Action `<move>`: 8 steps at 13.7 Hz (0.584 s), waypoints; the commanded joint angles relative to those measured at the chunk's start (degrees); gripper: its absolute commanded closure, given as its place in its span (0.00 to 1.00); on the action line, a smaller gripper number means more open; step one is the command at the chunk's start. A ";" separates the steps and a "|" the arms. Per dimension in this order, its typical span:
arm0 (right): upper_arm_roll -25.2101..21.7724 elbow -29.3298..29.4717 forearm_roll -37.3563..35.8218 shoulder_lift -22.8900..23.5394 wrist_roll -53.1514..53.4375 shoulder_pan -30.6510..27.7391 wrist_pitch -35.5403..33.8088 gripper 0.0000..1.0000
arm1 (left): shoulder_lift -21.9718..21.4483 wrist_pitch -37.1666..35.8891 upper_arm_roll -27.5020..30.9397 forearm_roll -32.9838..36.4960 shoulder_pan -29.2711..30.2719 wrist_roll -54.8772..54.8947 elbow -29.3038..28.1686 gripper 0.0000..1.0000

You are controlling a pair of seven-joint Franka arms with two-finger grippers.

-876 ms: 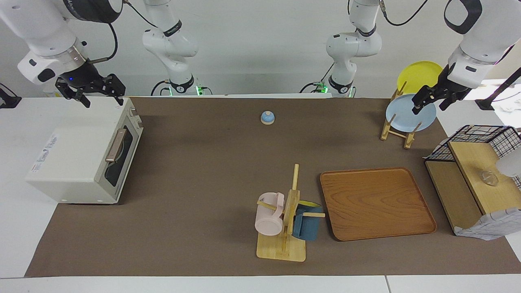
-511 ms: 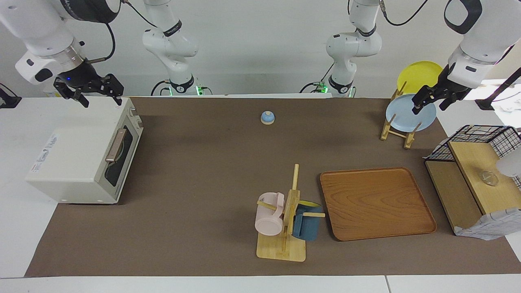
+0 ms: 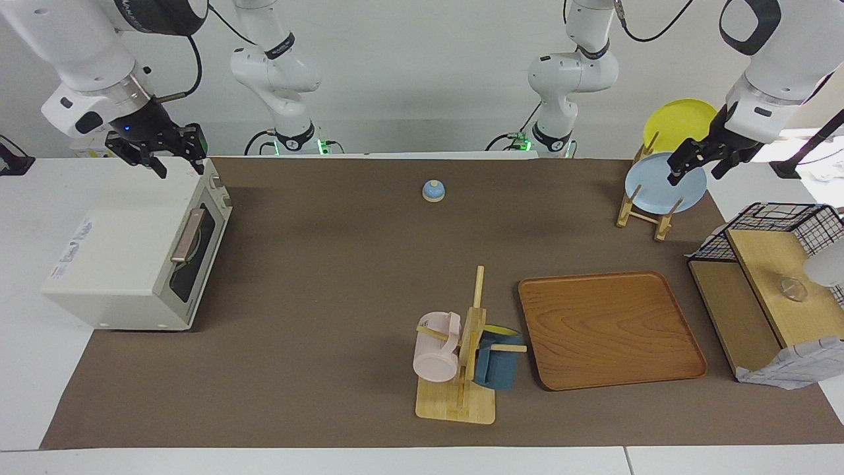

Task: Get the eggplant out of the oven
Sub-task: 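Reach the right gripper into the open oven toward the green plate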

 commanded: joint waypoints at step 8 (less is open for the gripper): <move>0.19 -15.88 -7.62 0.79 11.62 -1.57 15.25 1.00 | -0.79 -0.67 -0.11 0.30 0.24 -0.67 -0.49 0.00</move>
